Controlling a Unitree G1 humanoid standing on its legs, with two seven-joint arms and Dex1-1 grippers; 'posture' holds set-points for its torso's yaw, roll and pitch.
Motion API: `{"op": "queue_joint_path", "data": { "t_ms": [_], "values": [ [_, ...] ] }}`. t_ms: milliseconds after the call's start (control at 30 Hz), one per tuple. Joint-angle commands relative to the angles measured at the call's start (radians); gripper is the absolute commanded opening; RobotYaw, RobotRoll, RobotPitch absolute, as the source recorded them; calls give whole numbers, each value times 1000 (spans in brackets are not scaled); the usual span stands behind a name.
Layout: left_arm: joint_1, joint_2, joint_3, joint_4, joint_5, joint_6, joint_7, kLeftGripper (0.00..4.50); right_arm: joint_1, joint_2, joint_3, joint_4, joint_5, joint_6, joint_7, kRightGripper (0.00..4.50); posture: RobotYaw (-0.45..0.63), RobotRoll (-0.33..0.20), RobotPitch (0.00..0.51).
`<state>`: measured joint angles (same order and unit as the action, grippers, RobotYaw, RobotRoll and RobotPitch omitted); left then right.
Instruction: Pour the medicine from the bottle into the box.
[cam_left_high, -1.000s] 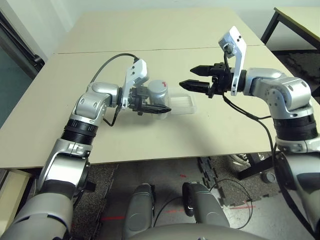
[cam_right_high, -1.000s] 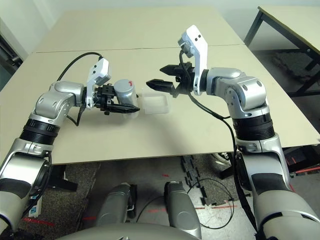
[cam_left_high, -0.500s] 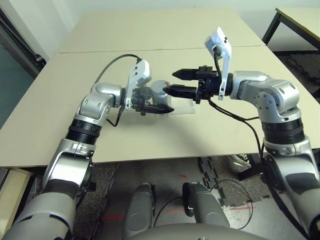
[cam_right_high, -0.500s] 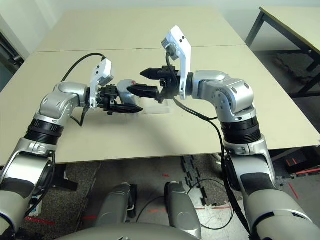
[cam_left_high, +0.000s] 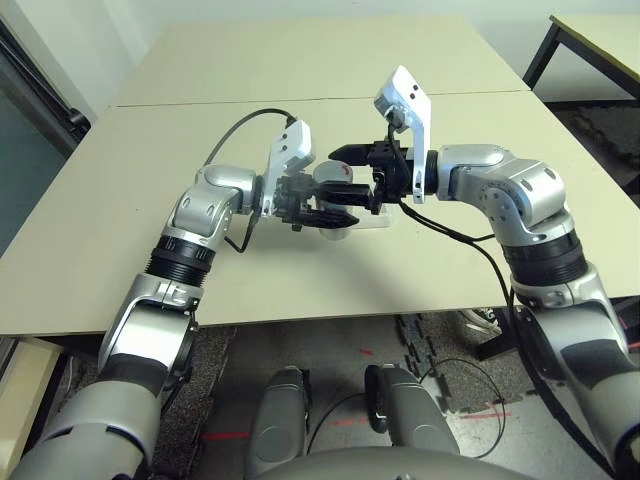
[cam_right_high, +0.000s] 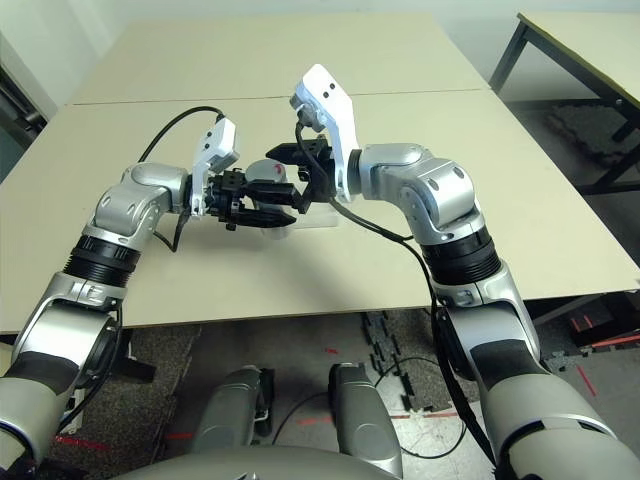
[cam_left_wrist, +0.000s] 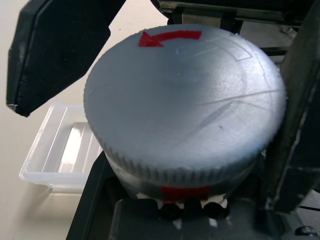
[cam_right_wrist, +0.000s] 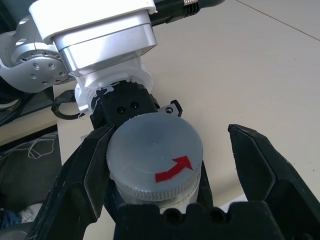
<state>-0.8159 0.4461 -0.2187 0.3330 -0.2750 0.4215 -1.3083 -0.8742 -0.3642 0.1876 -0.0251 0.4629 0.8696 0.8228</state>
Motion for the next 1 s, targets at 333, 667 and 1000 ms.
{"op": "queue_joint_path", "data": {
  "t_ms": [333,667,1000],
  "values": [
    [1,17,9,26,8,-8,1,2563,34,-41,-61,-22,18,32,-23,4500,-27,0,110],
    [20,41,21,26,2,-7,5,2563,69,-81,-123,-57,57,65,-48,4500,-35,0,104],
    [26,52,32,28,0,-5,10,2563,89,-110,-124,-79,81,87,-32,4500,-28,0,101]
  ]
}}
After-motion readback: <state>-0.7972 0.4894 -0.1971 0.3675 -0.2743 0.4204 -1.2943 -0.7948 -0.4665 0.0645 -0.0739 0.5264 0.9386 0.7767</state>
